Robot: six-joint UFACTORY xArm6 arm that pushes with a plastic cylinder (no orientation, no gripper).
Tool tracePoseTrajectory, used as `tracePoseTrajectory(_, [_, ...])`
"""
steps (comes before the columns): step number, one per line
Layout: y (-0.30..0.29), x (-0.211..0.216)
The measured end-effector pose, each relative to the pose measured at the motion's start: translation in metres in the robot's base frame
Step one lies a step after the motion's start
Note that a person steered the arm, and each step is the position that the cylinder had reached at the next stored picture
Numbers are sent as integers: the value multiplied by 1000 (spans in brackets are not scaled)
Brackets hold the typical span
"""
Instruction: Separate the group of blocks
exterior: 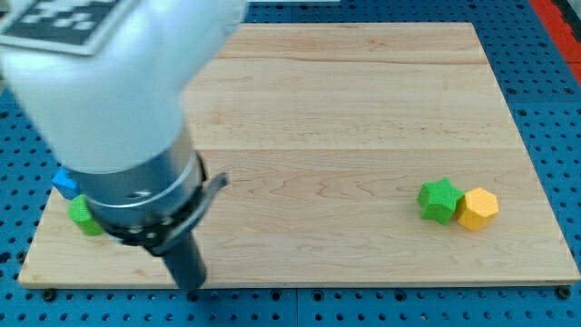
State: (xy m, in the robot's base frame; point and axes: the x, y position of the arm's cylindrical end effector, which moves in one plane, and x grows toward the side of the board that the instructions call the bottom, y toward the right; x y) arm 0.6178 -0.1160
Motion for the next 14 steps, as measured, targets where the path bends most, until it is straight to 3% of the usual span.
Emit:
tracePoseTrajectory(3, [-110, -8])
tracePoseTrajectory(4, [-116, -23])
tracePoseTrajectory(10, [-115, -132])
tracePoseTrajectory(11, [-88, -148])
tracePoseTrajectory(13, [-23, -158])
tracePoseTrajectory(14, [-32, -136])
